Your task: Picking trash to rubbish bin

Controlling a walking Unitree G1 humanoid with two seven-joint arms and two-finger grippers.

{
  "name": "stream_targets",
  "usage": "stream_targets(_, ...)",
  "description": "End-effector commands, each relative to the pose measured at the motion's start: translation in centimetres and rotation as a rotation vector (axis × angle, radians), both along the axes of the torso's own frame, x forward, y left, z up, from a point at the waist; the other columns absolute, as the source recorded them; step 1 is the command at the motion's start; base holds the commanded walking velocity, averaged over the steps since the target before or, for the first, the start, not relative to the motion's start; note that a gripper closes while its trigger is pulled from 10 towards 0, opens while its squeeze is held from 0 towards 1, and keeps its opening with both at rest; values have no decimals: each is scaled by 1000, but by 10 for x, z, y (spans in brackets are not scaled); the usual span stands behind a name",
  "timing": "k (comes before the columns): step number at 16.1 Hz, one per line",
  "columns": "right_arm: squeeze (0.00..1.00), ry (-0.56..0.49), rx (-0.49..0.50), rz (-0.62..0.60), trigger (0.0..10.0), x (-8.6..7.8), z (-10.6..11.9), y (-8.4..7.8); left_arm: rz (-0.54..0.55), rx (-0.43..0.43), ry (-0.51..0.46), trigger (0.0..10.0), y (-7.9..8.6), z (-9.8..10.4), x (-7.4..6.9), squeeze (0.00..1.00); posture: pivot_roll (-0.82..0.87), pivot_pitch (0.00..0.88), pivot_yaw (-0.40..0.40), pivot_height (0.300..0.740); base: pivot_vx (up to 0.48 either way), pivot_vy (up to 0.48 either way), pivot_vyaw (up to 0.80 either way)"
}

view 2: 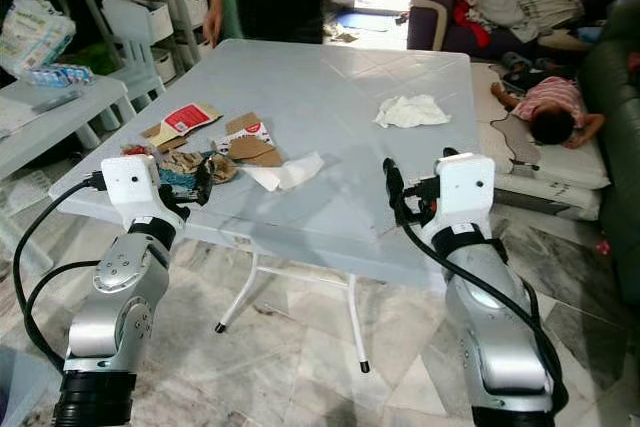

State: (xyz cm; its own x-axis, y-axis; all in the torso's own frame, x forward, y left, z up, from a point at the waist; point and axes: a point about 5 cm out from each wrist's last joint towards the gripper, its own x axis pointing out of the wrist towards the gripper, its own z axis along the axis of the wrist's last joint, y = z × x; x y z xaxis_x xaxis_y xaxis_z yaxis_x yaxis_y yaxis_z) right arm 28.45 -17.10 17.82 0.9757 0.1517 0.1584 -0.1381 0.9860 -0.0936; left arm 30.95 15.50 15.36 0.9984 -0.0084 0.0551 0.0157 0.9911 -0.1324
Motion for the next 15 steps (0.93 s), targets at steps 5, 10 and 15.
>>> stream_targets(5,0,-15,0,2,10000,1,4,0,0,2,-11,10000,1,3,3,0,-71,14,11,740,0,0,0)
stream_targets(10,0,3,7,58,10000,-5,-1,9,5,-32,-1,10000,1,2,5,0,-73,15,14,740,0,0,0)
stream_targets(15,0,12,-14,88,10000,-6,-2,12,0,-38,-5,10000,-2,1,3,0,-75,16,18,740,0,0,0)
